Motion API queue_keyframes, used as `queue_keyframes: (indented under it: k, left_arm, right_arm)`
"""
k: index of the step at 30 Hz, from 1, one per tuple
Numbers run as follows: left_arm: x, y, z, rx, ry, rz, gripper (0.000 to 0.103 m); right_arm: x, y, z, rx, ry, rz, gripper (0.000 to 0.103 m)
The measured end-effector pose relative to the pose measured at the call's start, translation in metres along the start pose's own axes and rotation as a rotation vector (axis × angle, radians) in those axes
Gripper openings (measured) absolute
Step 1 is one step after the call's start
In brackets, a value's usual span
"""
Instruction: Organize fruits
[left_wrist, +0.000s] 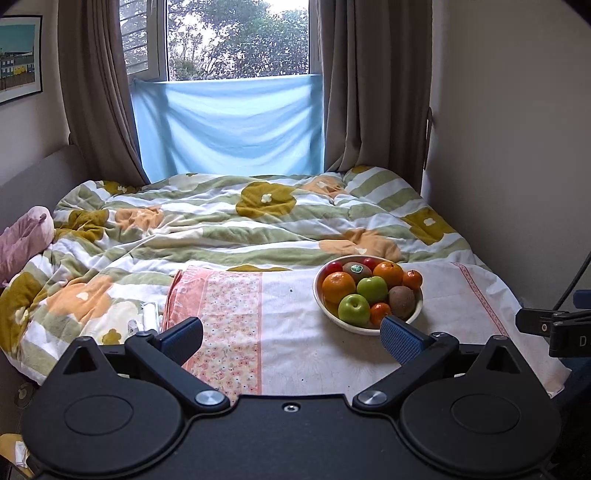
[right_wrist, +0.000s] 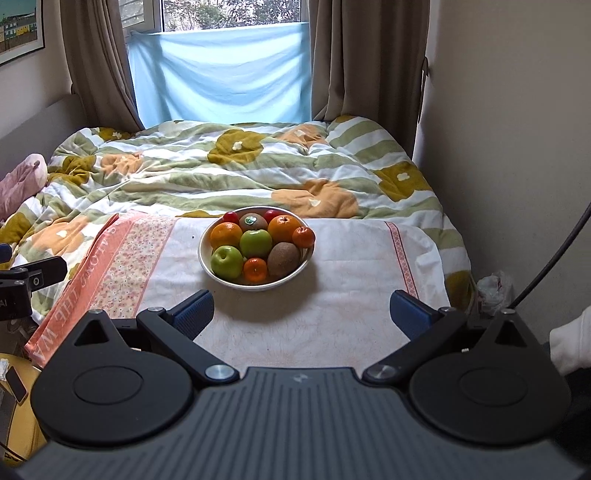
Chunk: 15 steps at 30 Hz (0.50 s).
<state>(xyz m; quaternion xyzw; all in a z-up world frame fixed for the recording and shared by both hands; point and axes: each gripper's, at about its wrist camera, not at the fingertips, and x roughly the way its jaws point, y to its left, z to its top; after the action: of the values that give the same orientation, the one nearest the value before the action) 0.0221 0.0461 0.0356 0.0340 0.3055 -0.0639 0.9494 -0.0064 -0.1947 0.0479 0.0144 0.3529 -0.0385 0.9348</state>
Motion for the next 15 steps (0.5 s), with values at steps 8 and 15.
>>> queue_keyframes:
  k: [8,15]
  left_arm:
    - [-0.011,-0.001,-0.007,0.007,-0.007,0.004,0.103]
    - [-0.016,-0.002,-0.01,0.004,-0.014,-0.006,0.103]
  right_arm:
    - [-0.006,0.0,-0.005,0.003,-0.008,-0.011,0.103]
    - [-0.008,0.0,-0.006,0.003,-0.01,-0.008,0.103]
